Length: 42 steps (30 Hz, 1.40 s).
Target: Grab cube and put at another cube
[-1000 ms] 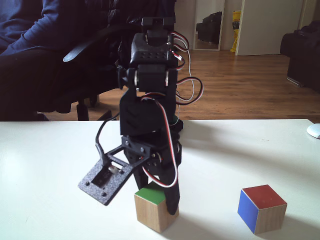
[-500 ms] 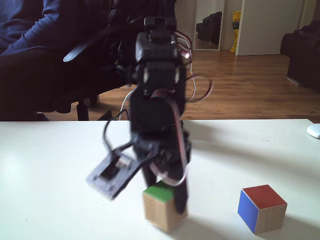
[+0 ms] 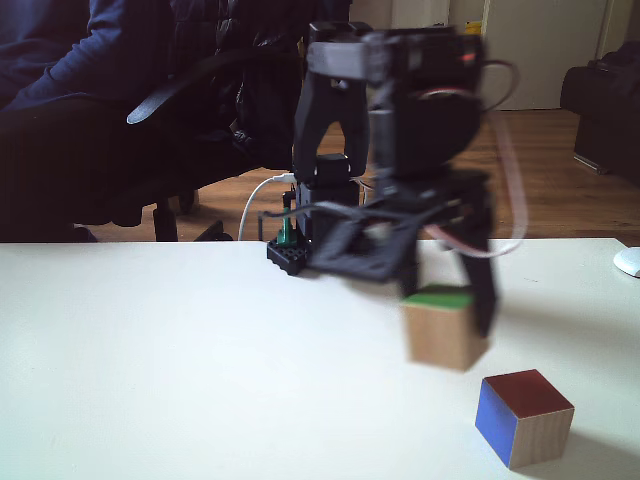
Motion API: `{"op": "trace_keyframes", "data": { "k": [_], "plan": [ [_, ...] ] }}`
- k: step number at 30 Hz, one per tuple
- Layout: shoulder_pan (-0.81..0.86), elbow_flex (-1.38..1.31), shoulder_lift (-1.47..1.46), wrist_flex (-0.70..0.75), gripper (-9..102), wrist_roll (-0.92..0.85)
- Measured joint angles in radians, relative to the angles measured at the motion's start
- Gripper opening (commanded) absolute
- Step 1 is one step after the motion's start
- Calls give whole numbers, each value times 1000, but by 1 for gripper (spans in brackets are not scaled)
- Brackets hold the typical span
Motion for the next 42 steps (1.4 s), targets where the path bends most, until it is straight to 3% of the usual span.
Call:
{"op": "trace_keyframes", "data": {
  "k": [6,23,35,42],
  "plan": [
    [-74,-175,-98,69,9,67],
    [-71,-706,-491,259,9,94],
    [-115,-749,-506,272,11,110],
    [-120,-749,-520,272,20,110]
  ]
}}
